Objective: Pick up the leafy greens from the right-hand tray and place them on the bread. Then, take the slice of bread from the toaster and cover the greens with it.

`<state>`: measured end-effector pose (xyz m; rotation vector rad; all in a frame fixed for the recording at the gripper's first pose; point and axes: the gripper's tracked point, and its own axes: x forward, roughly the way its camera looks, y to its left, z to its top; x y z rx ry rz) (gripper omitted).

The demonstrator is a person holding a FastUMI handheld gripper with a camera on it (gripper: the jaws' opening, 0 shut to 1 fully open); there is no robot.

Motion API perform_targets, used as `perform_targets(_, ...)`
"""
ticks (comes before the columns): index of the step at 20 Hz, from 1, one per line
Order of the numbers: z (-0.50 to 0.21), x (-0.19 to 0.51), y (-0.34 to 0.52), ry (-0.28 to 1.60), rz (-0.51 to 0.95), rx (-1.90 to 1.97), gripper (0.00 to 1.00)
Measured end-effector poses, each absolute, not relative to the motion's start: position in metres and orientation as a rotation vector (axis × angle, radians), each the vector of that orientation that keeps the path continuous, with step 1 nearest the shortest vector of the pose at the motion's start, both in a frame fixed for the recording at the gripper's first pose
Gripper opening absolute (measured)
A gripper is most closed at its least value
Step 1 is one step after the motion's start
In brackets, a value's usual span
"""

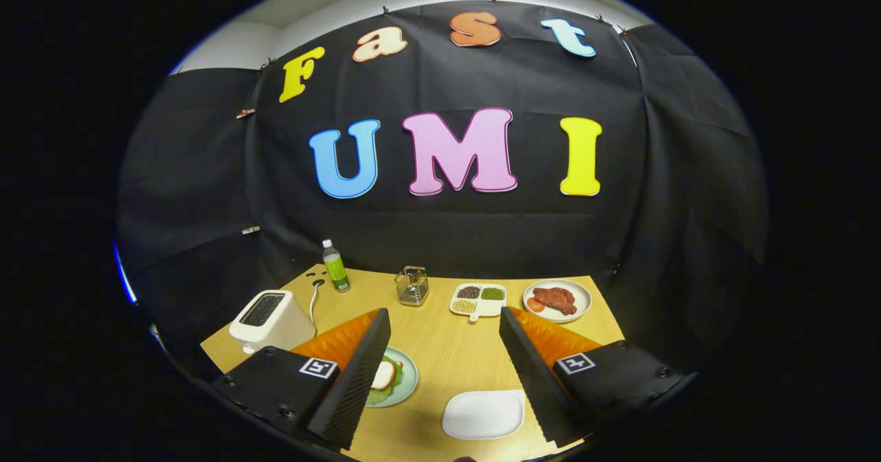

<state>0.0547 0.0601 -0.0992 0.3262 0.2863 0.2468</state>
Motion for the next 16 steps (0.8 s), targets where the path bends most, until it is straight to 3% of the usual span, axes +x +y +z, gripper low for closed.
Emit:
perform_targets(9,-0.050,0.011,0.002,0.110,0.310,0.256,0.98)
perform_targets(16,-0.061,0.011,-0.007,0.127,0.308,0.276,0.97)
